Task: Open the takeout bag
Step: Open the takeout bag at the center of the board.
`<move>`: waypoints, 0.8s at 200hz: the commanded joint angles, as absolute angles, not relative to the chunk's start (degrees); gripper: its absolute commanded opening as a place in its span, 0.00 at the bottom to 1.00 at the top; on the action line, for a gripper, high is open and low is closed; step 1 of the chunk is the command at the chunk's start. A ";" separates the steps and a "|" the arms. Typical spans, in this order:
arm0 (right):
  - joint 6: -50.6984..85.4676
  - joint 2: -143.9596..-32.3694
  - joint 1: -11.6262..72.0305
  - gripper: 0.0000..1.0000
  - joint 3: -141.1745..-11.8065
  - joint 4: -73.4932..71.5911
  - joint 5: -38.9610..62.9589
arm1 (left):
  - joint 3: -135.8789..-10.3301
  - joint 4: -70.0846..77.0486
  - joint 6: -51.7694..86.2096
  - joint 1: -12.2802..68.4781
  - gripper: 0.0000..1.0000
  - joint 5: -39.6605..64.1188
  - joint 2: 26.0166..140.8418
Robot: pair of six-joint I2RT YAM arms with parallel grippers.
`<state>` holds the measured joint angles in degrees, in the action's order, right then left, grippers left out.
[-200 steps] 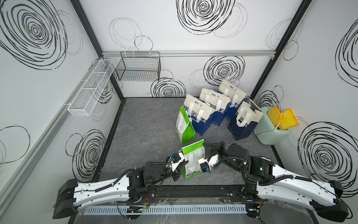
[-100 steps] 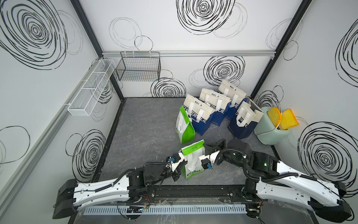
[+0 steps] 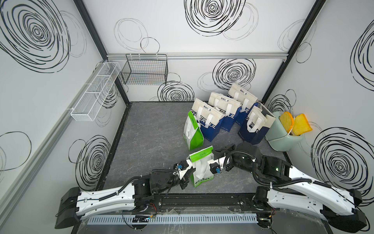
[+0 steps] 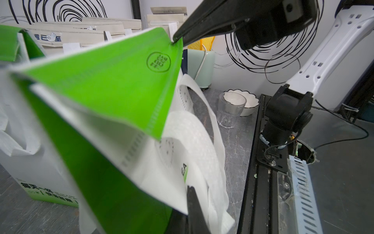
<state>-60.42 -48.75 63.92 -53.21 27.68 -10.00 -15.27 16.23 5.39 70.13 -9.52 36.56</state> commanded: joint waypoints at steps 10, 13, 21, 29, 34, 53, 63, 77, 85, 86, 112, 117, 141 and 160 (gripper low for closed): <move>-58.09 -48.44 63.90 0.00 -57.44 24.19 -8.20 | -16.23 18.89 5.48 70.39 0.00 -8.79 35.94; -57.84 -48.43 63.89 0.00 -57.72 24.10 -7.96 | -16.23 18.83 5.52 70.40 0.00 -8.79 35.99; -57.30 -48.56 63.87 0.00 -58.34 24.06 -7.95 | -16.27 18.79 5.45 70.32 0.00 -8.79 36.16; -57.00 -48.84 63.90 0.00 -58.98 24.30 -8.40 | -16.30 18.80 5.38 70.34 0.00 -8.79 36.28; -56.95 -49.02 63.90 0.00 -59.29 24.49 -8.72 | -16.33 18.79 5.34 70.34 0.00 -8.79 36.30; -56.54 -49.31 63.89 0.00 -60.01 24.94 -9.16 | -16.30 18.69 5.27 70.35 0.00 -9.03 36.47; -56.06 -49.50 63.90 0.00 -60.53 25.40 -8.70 | -16.26 18.65 5.25 70.39 0.00 -9.14 36.52; -55.50 -49.48 63.90 0.00 -60.72 25.65 -8.19 | -16.19 18.65 5.36 70.36 0.00 -9.23 36.52; -55.06 -49.63 63.90 0.00 -60.98 25.75 -8.19 | -16.24 18.65 5.34 70.40 0.00 -9.27 36.55; -54.99 -49.64 63.90 0.00 -60.99 25.75 -8.22 | -16.25 18.64 5.35 70.40 0.00 -9.25 36.51; -53.16 -50.10 63.81 0.00 -62.33 26.26 -8.40 | -16.19 18.58 5.31 70.33 0.00 -9.40 36.57; -52.68 -50.10 63.81 0.00 -62.52 26.18 -8.29 | -16.17 18.55 5.29 70.39 0.00 -9.48 36.58; -50.18 -50.01 63.74 0.00 -63.82 26.37 -7.11 | -16.09 18.56 5.34 70.39 0.00 -9.59 36.65; -48.21 -49.83 63.59 0.00 -64.26 26.08 -6.92 | -16.16 18.58 5.34 70.38 0.00 -9.50 36.65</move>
<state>-51.99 -51.07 63.92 -60.27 31.07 -7.57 -15.27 16.43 5.39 70.13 -9.52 36.75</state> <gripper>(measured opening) 0.045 0.061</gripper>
